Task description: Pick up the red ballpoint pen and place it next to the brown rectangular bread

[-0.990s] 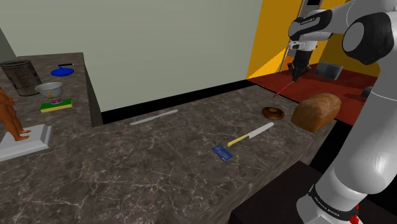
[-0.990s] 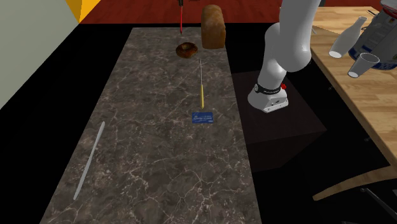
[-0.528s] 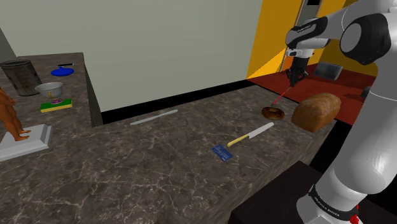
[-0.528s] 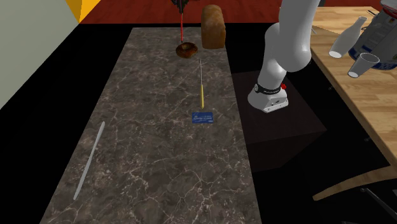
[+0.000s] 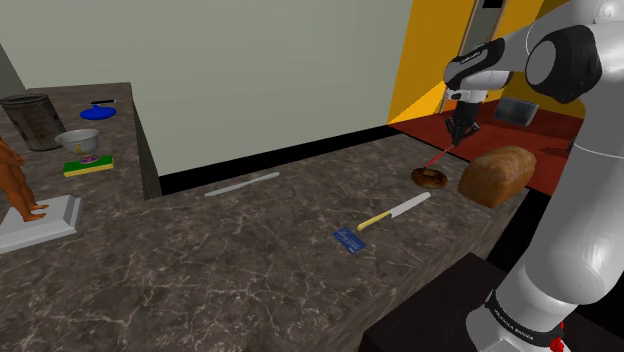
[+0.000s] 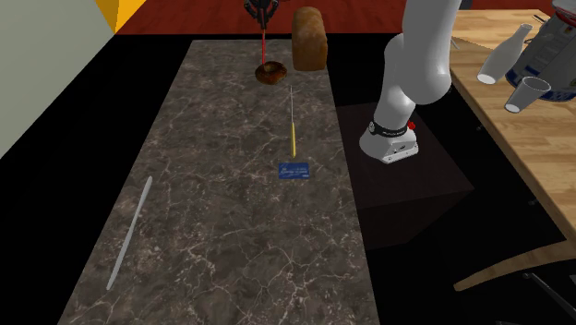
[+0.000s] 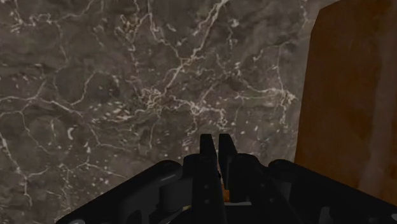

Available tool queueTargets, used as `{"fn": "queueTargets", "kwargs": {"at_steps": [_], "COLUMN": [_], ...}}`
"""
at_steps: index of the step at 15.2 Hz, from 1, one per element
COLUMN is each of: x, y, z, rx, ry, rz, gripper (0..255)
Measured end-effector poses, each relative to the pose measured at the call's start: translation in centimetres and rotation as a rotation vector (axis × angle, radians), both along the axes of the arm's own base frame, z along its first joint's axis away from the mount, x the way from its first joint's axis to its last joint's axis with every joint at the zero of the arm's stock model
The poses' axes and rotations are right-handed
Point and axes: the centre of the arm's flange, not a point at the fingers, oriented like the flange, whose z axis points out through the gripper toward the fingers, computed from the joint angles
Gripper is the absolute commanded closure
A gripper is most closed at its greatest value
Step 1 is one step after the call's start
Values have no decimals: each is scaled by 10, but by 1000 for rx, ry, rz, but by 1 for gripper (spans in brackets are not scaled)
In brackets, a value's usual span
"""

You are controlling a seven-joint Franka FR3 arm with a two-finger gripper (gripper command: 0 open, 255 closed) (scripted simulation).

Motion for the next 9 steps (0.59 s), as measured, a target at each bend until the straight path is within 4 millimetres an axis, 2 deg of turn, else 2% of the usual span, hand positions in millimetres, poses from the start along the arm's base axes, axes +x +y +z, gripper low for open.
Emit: {"fn": "queueTargets", "kwargs": {"at_steps": [9], "x": [-2], "y": [0], "z": [-49], "rx": [0], "ry": [0], "rz": [0], "gripper": [255]}}
